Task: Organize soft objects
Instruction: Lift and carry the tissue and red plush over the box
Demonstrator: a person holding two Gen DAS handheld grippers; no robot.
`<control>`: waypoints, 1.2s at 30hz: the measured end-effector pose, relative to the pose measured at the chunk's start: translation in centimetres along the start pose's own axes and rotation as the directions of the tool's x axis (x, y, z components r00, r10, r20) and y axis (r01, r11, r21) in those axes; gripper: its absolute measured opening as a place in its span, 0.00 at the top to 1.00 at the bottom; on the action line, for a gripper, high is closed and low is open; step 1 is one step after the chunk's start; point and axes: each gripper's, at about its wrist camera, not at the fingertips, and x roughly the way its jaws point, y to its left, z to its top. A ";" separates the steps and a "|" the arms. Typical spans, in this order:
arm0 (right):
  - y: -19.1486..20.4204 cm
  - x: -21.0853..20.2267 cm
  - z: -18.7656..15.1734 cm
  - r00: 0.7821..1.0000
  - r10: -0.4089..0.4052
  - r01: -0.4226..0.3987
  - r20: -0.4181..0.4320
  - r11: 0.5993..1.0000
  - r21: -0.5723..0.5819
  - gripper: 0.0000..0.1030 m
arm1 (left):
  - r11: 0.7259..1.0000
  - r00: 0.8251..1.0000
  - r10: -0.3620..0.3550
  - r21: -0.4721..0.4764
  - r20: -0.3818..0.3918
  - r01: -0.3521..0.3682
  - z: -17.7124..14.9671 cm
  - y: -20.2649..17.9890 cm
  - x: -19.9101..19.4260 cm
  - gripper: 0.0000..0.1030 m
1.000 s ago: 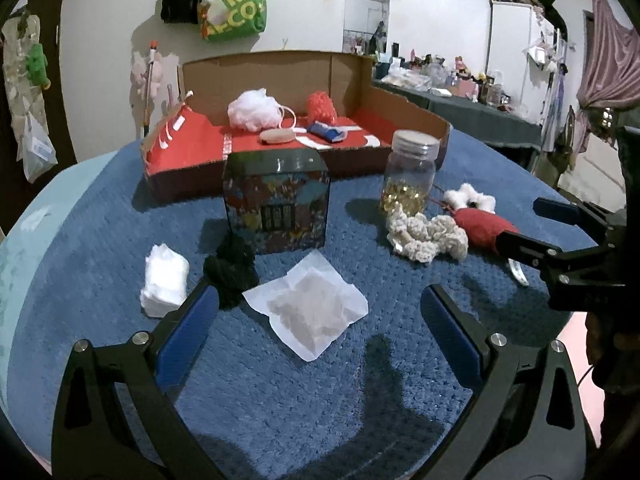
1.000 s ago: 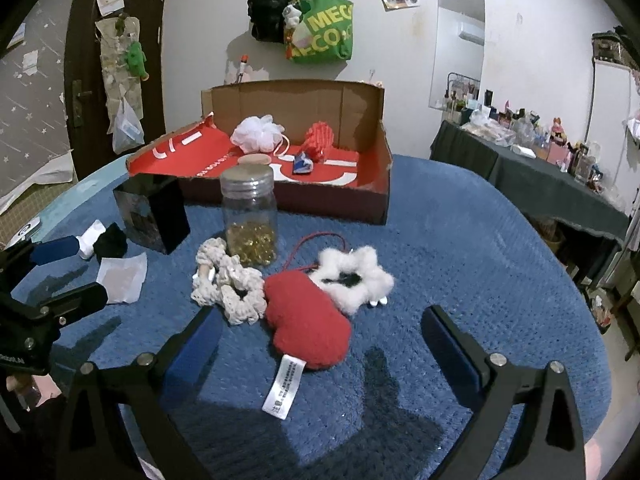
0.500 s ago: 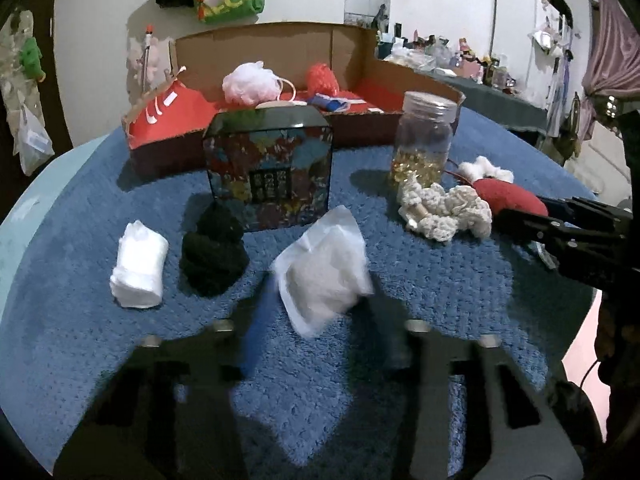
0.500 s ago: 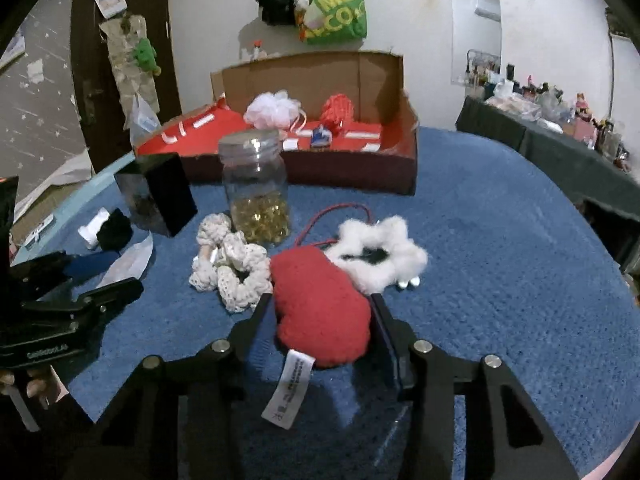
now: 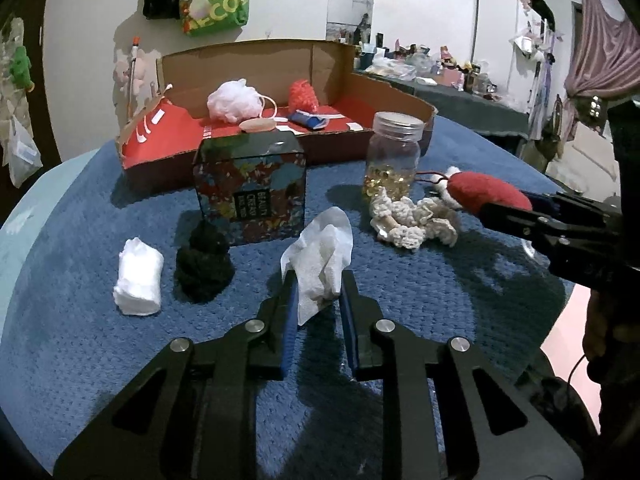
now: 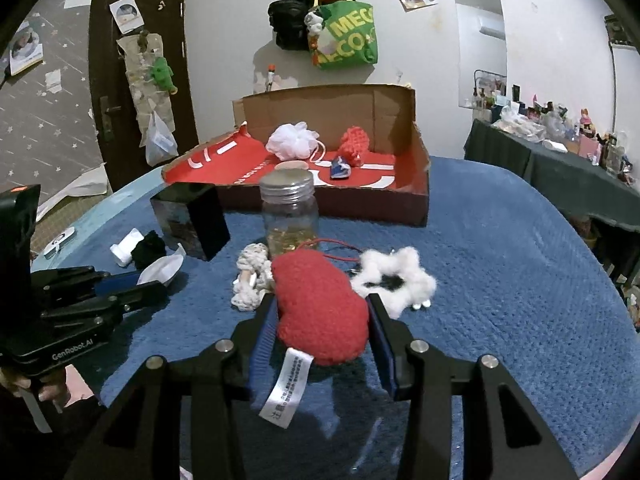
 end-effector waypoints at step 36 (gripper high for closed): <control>-2.6 -0.4 4.9 0.983 -0.181 0.181 0.028 0.983 -0.024 0.54 | 0.992 0.989 0.123 0.036 -0.085 -0.120 3.9 8.7 -0.1 0.82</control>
